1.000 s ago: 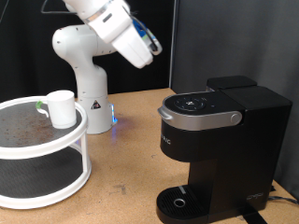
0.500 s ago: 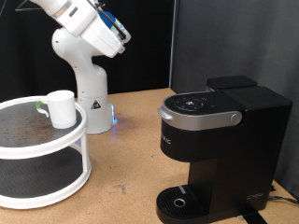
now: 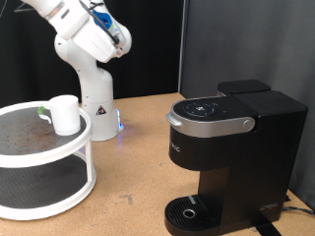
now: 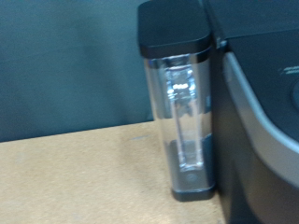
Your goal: Make a cup of coffee with the keurig machine
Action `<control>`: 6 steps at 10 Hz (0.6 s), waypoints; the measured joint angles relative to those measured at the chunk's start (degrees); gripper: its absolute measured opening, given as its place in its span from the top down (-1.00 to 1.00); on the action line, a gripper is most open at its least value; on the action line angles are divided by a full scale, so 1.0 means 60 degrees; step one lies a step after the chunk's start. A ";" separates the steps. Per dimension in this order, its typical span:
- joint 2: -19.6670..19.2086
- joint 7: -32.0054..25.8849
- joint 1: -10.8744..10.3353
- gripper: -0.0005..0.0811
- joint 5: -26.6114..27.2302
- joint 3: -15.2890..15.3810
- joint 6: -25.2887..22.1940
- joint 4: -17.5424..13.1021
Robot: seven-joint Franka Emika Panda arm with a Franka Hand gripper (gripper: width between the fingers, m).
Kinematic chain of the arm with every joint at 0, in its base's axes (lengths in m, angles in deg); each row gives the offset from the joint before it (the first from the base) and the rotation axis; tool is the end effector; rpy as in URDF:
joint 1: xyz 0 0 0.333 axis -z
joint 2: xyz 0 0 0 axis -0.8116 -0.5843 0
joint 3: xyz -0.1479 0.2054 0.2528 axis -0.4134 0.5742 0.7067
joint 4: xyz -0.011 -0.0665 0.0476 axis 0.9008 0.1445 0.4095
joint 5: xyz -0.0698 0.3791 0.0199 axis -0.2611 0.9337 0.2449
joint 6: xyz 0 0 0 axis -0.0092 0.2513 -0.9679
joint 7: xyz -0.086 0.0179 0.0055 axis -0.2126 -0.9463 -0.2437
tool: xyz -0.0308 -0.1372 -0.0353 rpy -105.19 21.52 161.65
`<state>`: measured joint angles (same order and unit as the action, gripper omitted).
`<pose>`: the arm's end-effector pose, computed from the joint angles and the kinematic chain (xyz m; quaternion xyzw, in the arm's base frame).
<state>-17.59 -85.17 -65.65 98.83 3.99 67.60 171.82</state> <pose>0.3511 -0.0731 0.4889 -0.8701 -0.2885 -0.1056 0.3853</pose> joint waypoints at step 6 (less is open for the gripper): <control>0.0988 -0.0921 0.0769 0.98 -0.2195 -0.0665 -0.2292 0.0140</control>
<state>-11.66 -90.70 -61.04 85.67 -0.01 53.85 172.66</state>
